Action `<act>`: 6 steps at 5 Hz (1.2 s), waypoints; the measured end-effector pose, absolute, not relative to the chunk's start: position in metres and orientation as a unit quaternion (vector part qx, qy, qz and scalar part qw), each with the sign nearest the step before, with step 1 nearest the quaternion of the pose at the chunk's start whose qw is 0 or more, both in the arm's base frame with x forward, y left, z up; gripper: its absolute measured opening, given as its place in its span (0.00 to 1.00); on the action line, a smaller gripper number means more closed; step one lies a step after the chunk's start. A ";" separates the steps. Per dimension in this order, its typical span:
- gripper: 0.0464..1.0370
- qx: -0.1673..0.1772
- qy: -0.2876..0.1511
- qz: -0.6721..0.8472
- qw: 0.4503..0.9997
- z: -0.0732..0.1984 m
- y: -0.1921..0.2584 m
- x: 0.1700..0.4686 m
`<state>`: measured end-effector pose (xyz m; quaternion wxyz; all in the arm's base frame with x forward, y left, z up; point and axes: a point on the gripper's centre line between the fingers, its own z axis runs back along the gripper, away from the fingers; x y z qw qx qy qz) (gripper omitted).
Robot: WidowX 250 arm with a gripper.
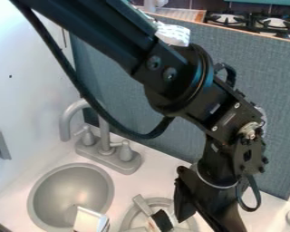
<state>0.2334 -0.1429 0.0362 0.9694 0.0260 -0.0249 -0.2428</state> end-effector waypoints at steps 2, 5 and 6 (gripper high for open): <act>0.97 0.005 -0.032 -0.178 0.983 0.026 -0.107 0.255; 0.97 0.036 -0.022 -0.055 0.998 -0.004 -0.029 0.320; 0.97 0.024 -0.031 -0.029 0.999 -0.022 -0.017 0.339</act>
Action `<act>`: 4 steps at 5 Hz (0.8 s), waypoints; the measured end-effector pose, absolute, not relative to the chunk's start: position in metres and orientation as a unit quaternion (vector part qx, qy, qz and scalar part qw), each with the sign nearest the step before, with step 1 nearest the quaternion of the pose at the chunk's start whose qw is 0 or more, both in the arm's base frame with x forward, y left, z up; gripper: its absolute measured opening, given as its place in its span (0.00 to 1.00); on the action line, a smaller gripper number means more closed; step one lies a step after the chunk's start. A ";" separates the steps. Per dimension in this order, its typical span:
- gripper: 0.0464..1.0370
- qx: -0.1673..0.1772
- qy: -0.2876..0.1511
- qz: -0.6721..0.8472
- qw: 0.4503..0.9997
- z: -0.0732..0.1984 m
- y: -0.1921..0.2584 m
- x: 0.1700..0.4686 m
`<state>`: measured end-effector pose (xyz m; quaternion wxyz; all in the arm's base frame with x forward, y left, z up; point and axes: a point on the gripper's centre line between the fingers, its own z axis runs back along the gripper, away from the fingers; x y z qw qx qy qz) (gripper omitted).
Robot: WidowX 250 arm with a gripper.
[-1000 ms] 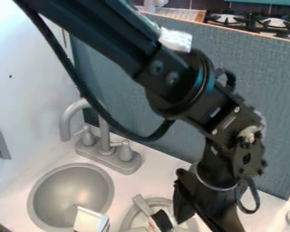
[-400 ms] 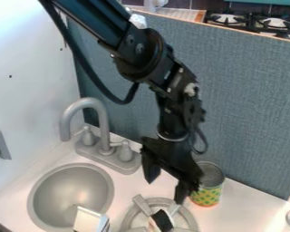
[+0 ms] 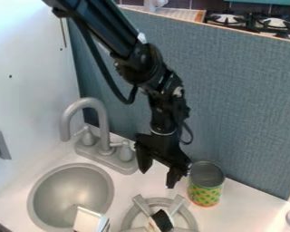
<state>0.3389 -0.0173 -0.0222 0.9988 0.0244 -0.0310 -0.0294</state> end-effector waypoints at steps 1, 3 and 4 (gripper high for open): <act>0.97 0.023 -0.018 -0.012 0.999 -0.038 -0.011 0.362; 0.97 0.066 0.006 0.033 0.997 -0.047 -0.001 0.398; 0.97 0.095 0.024 0.030 0.995 -0.050 0.006 0.409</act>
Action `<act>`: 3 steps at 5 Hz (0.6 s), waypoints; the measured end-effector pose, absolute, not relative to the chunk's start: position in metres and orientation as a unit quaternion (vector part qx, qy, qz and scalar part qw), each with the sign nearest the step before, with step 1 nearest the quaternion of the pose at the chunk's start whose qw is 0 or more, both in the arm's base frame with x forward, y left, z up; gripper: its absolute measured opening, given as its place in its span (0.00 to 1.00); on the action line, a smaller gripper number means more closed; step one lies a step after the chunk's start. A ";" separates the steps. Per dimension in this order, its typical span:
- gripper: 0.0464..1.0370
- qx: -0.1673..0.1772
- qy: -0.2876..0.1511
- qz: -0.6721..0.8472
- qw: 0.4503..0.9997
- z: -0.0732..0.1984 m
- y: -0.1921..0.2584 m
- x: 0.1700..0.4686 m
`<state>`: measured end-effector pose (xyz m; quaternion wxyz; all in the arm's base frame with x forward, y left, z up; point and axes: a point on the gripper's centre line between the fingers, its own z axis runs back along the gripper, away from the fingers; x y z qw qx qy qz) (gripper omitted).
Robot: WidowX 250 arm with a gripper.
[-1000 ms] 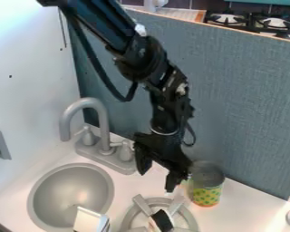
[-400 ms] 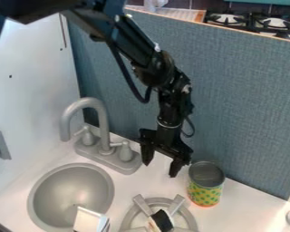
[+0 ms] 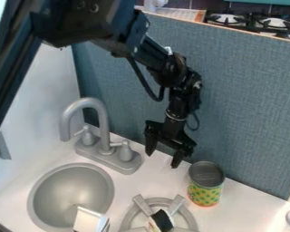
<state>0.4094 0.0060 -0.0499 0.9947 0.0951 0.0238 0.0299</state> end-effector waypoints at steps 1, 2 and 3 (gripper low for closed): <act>0.97 0.106 0.015 0.010 0.994 -0.048 -0.003 0.415; 0.97 0.106 0.017 -0.029 0.994 -0.057 -0.019 0.414; 0.97 0.090 0.008 -0.053 0.995 -0.056 -0.035 0.418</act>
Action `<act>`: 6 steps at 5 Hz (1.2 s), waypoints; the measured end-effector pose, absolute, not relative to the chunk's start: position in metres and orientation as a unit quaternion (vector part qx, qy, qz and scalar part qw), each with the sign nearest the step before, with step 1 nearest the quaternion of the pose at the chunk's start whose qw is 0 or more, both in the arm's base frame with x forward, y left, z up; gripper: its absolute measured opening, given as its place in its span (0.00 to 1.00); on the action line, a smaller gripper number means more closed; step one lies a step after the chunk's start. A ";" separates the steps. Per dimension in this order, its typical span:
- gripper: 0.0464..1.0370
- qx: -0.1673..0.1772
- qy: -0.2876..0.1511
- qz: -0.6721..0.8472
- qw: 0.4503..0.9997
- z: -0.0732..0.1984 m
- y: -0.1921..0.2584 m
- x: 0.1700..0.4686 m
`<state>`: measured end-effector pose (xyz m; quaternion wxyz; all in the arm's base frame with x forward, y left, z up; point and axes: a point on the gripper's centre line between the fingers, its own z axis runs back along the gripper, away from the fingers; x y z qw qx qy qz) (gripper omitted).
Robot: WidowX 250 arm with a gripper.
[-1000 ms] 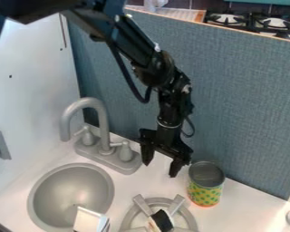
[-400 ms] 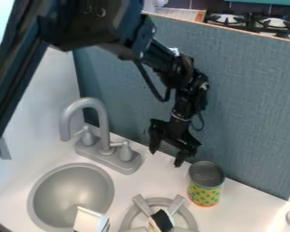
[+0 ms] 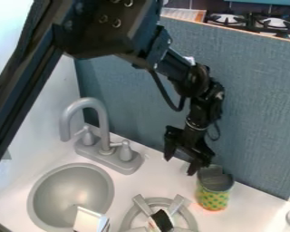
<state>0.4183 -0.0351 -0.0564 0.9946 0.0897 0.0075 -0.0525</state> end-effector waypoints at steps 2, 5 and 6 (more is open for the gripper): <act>0.97 0.040 0.023 -0.101 0.994 -0.067 -0.093 0.423; 0.97 -0.004 0.003 -0.088 0.996 -0.060 -0.135 0.397; 0.97 0.028 -0.007 -0.064 0.998 -0.036 -0.123 0.383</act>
